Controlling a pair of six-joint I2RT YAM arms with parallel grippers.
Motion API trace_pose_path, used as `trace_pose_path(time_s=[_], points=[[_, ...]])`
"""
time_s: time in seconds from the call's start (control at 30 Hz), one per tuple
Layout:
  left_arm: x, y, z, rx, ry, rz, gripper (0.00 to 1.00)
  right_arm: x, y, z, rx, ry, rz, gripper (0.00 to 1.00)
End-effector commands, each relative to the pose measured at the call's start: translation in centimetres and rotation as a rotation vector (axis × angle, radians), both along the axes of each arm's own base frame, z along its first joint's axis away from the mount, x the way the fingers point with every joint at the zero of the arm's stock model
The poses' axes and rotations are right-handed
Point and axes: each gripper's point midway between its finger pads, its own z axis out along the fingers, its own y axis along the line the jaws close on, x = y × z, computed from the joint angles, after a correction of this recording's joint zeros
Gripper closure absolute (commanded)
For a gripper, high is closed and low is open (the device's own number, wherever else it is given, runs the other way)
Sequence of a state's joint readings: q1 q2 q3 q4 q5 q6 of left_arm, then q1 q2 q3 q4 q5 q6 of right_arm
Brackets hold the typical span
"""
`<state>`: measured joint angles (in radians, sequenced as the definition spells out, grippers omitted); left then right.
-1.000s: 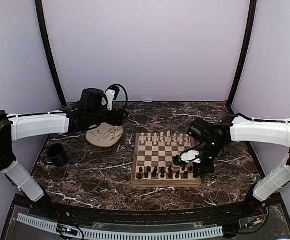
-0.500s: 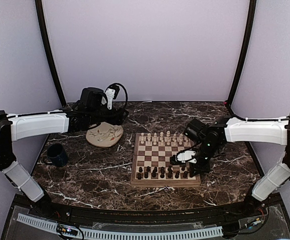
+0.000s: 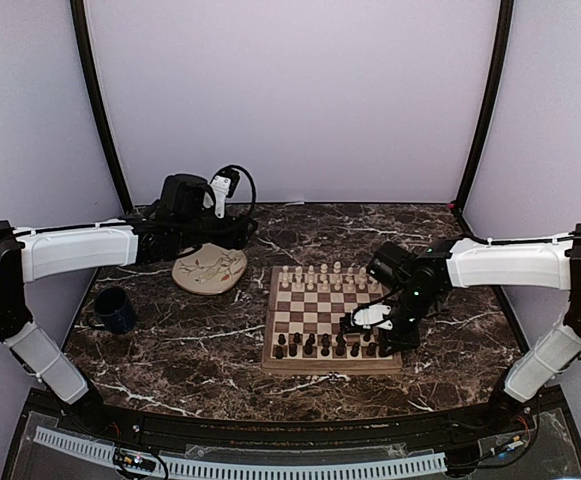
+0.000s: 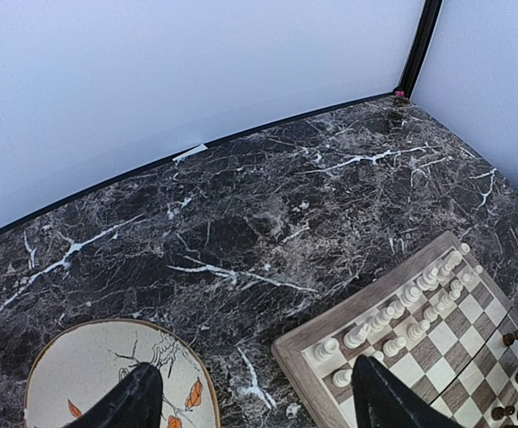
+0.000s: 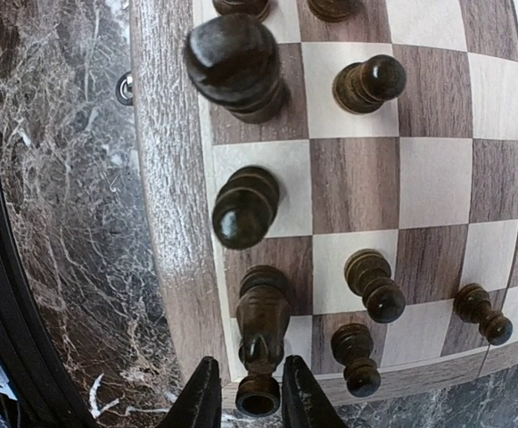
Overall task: Set up the chess pieces on the board
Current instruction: Place the rook at a8, then pick up the pawn from the chessboard.
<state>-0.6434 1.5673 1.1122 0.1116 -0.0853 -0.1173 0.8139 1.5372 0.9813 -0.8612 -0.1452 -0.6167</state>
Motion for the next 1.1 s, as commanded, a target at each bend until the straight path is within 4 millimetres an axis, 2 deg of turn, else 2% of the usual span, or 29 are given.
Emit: trace_pose_path(time_s=[0.0, 0.17, 0.27, 0.3, 0.37, 0.47, 0.6, 1.07], points=[[0.0, -0.3, 1.7, -0.026, -0.018, -0.010, 0.25, -0.2, 0.1, 0.1, 0.000, 0.012, -0.001, 0.74], [0.0, -0.3, 1.7, -0.026, -0.019, -0.011, 0.25, 0.7, 0.5, 3.4, 0.039, -0.033, -0.008, 0.70], [0.0, -0.3, 1.7, -0.027, -0.017, -0.012, 0.25, 2.1, 0.9, 5.7, 0.090, -0.053, -0.041, 0.67], [0.0, -0.3, 1.6, -0.026, -0.015, -0.013, 0.25, 2.4, 0.7, 5.8, 0.097, -0.042, -0.057, 0.67], [-0.1, -0.4, 1.7, -0.029, -0.015, -0.016, 0.25, 4.2, 1.2, 6.8, 0.138, -0.058, -0.102, 0.66], [-0.1, -0.4, 1.7, -0.031, -0.015, -0.017, 0.25, 6.6, 0.7, 5.8, 0.118, -0.074, -0.196, 0.67], [-0.2, -0.5, 1.8, -0.029, -0.017, -0.020, 0.25, 8.2, 0.5, 3.6, 0.088, -0.055, -0.256, 0.65], [-0.3, -0.8, 1.7, -0.031, -0.014, -0.027, 0.25, 9.4, 0.6, 0.2, 0.044, -0.016, -0.303, 0.65]])
